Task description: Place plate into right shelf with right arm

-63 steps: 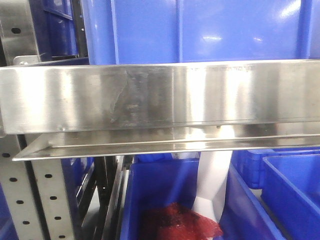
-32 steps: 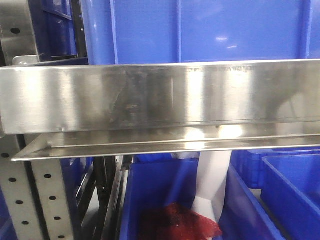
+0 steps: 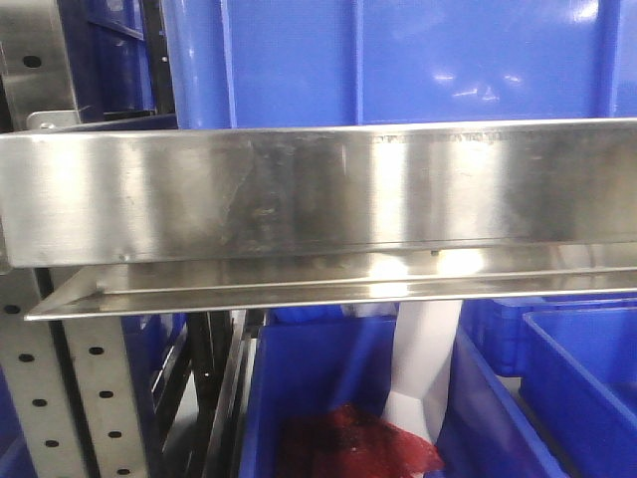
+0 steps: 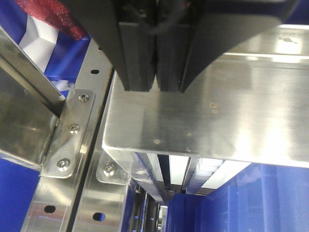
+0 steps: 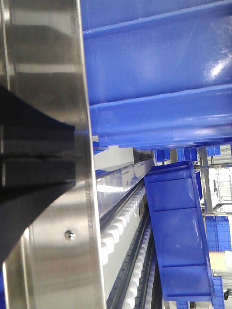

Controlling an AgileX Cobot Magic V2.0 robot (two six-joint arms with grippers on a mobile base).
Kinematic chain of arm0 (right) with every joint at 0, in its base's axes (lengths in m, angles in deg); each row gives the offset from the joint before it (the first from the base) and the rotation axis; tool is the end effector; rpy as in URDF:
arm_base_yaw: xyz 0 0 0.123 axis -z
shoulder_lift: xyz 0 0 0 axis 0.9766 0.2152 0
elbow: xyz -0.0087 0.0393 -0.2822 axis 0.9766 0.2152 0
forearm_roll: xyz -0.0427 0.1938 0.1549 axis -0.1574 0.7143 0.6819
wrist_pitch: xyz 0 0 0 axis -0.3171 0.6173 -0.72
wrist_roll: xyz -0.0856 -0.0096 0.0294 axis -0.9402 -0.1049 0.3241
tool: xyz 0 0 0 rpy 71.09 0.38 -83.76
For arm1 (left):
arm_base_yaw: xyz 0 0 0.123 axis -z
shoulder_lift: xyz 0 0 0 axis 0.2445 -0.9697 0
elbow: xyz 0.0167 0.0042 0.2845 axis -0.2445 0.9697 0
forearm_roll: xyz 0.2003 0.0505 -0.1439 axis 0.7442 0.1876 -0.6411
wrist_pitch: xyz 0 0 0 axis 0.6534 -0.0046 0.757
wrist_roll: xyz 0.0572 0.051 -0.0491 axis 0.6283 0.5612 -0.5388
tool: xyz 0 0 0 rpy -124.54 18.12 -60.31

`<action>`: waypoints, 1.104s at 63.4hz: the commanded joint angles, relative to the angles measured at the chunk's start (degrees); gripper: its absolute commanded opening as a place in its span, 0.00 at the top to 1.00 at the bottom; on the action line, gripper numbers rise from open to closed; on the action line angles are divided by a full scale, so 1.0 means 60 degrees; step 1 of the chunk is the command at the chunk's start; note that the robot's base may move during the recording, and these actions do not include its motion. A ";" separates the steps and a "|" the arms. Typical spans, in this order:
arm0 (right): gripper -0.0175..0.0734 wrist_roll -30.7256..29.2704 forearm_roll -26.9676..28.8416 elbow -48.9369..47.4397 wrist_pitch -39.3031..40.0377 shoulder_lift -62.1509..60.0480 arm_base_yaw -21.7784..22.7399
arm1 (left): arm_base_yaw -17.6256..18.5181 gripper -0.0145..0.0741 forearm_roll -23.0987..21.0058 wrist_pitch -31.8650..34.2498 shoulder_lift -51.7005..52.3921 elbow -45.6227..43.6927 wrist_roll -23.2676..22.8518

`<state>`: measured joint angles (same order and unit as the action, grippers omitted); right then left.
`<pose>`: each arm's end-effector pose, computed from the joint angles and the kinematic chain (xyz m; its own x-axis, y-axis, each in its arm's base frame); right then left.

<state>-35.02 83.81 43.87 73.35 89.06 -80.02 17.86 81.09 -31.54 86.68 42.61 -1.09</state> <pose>0.0565 0.0023 0.2055 0.0712 0.1599 -0.9846 -0.0538 0.9863 0.1563 0.0562 -0.0035 0.1905 -0.0751 -0.0809 -0.9939 0.0571 0.9947 -0.0853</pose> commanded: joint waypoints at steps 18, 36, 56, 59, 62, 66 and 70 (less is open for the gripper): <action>0.75 -0.0076 -0.0176 -0.0042 0.0207 -0.0127 -0.0071 | 0.0064 0.89 -0.0022 0.0805 0.0040 0.0095 -0.0056; 0.75 -0.0076 -0.0613 -0.0042 0.0199 -0.0127 -0.0071 | 0.0064 0.89 -0.0022 0.0805 0.0040 0.0095 -0.0056; 0.75 -0.0076 -0.0587 -0.0042 0.0199 -0.0127 -0.0071 | 0.0064 0.89 -0.0022 0.0805 0.0040 0.0095 -0.0056; 0.75 -0.0076 -0.0587 -0.0042 0.0199 -0.0127 -0.0071 | 0.0064 0.89 -0.0022 0.0805 0.0040 0.0095 -0.0056; 0.75 -0.0076 -0.0587 -0.0042 0.0199 -0.0127 -0.0071 | 0.0064 0.89 -0.0022 0.0805 0.0040 0.0095 -0.0056; 0.75 -0.0076 -0.0587 -0.0042 0.0199 -0.0127 -0.0071 | 0.0064 0.89 -0.0022 0.0805 0.0040 0.0095 -0.0056; 0.75 -0.0076 -0.0587 -0.0042 0.0199 -0.0127 -0.0071 | 0.0064 0.89 -0.0022 0.0805 0.0040 0.0095 -0.0056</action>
<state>-35.12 80.79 43.87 69.97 89.06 -80.42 17.86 81.09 -31.54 86.68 42.61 -1.09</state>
